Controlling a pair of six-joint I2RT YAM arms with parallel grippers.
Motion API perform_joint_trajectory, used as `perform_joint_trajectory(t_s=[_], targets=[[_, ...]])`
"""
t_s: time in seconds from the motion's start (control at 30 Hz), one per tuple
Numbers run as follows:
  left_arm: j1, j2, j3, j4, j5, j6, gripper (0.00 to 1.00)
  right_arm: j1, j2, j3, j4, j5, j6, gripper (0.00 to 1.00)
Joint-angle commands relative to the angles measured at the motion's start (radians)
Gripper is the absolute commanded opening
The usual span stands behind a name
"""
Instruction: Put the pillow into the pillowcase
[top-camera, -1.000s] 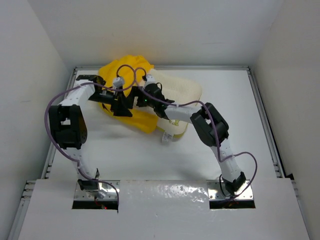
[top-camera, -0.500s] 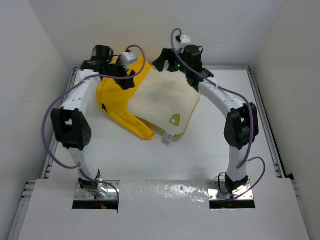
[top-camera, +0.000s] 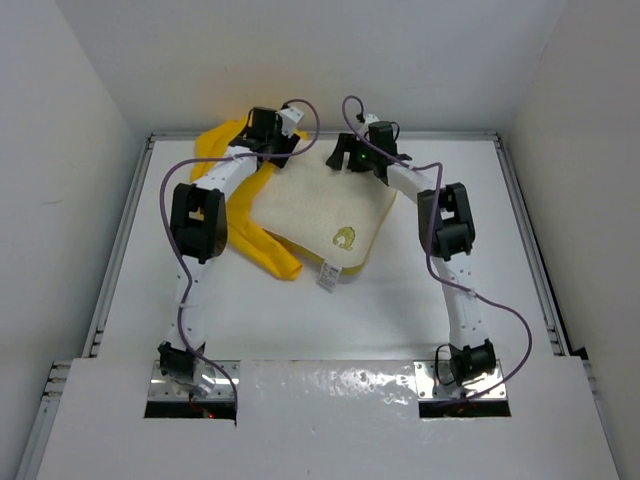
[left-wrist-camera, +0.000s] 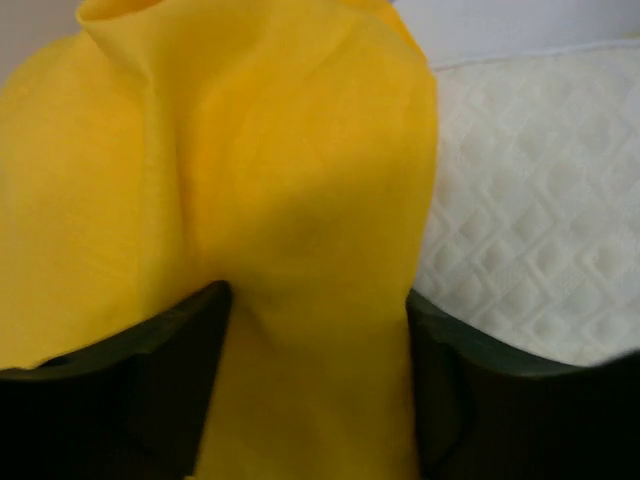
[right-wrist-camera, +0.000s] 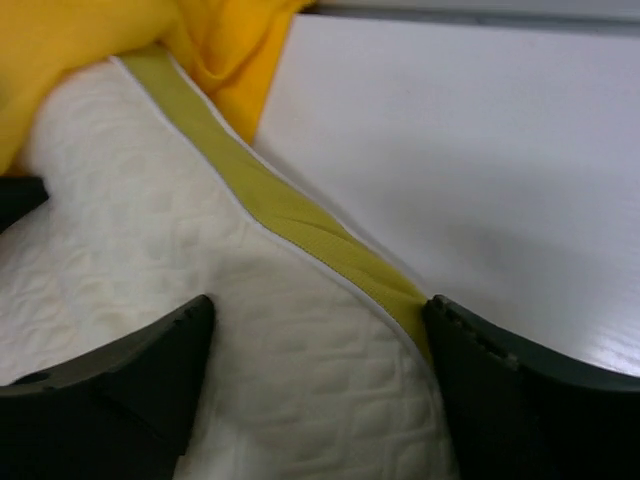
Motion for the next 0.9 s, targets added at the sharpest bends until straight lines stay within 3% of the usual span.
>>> perform_joint_trajectory(t_s=[0.0, 0.07, 0.1, 0.13, 0.17, 0.2, 0.3, 0.33, 0.37, 0.4, 0.43, 0.5, 0.57, 0.67, 0.87], targets=[[0.000, -0.021, 0.001, 0.115, -0.144, 0.021, 0.57, 0.048, -0.071, -0.057, 0.001, -0.165, 0.023, 0.78], [0.000, -0.024, -0.012, 0.104, -0.088, 0.030, 0.43, 0.061, -0.111, -0.153, 0.006, -0.169, -0.006, 0.52], [0.000, -0.024, -0.019, 0.100, -0.063, 0.032, 0.26, 0.063, -0.155, -0.193, 0.027, -0.178, -0.006, 0.38], [0.000, -0.028, -0.021, 0.094, -0.017, 0.018, 0.13, 0.071, -0.177, -0.269, 0.038, -0.186, 0.001, 0.16], [0.000, -0.029, -0.009, 0.078, 0.003, 0.004, 0.00, 0.077, -0.221, -0.302, 0.045, -0.203, 0.008, 0.05], [0.000, -0.038, 0.009, 0.065, 0.024, -0.020, 0.00, 0.084, -0.243, -0.358, 0.036, -0.211, 0.005, 0.00], [0.000, -0.085, 0.095, -0.044, 0.256, -0.016, 0.00, 0.149, -0.369, -0.484, -0.016, -0.220, -0.064, 0.00], [0.000, -0.105, 0.108, -0.096, 0.370, -0.014, 0.00, 0.188, -0.410, -0.529, -0.016, -0.220, -0.083, 0.02], [0.000, -0.127, 0.114, -0.119, 0.420, -0.016, 0.00, 0.201, -0.451, -0.607, -0.013, -0.241, -0.100, 0.12], [0.000, -0.169, 0.108, -0.147, 0.510, 0.004, 0.00, 0.207, -0.530, -0.642, 0.002, -0.267, -0.095, 0.32], [-0.001, -0.189, 0.094, -0.204, 0.544, 0.025, 0.00, 0.200, -0.568, -0.675, 0.021, -0.290, -0.078, 0.75], [-0.005, -0.254, -0.017, -0.259, 0.598, 0.068, 0.00, 0.146, -0.648, -0.744, 0.116, -0.284, -0.002, 0.96], [-0.006, -0.280, -0.059, -0.297, 0.627, 0.105, 0.00, 0.103, -0.669, -0.762, 0.147, -0.265, 0.072, 0.99], [-0.008, -0.298, -0.113, -0.296, 0.635, 0.083, 0.00, 0.074, -0.639, -0.711, 0.092, -0.182, 0.052, 0.99], [-0.028, -0.305, -0.116, -0.259, 0.713, -0.013, 0.00, 0.178, -0.545, -0.784, 0.153, -0.217, 0.107, 0.99]])
